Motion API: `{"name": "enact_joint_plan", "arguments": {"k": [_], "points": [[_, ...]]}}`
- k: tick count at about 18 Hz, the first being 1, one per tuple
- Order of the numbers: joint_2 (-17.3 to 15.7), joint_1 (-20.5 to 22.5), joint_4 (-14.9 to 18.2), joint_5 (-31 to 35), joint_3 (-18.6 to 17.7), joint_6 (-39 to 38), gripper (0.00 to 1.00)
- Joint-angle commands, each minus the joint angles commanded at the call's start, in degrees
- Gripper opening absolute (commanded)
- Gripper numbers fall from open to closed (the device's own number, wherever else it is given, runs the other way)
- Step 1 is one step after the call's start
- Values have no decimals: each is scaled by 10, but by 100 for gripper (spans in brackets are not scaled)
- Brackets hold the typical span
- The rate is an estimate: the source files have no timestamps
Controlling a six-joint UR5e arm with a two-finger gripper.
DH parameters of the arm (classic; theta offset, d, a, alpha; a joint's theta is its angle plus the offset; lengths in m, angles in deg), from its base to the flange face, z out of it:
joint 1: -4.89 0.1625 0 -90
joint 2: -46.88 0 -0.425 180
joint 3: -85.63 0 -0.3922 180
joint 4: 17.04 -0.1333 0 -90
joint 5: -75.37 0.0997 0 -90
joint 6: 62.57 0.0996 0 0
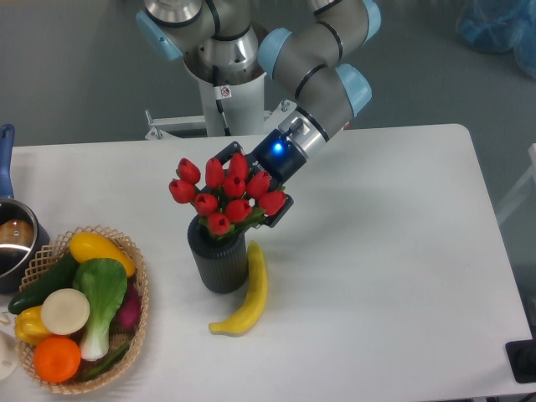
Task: Pick up the flowers from the vase
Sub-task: 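Close the gripper on the tulip stems, then tilt the gripped tulips away from the vase, loosening the stems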
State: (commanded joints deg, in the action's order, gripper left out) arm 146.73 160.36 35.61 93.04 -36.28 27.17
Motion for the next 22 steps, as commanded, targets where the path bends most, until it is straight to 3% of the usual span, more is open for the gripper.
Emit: {"name": "enact_joint_plan", "arguments": {"k": [7,13,17,22], "points": [[5,0,0,0,1,4,99],[6,0,0,-5,2,4,83],[11,-4,0,-17,4,5,66],[12,-5,0,-20,6,5,57]]}}
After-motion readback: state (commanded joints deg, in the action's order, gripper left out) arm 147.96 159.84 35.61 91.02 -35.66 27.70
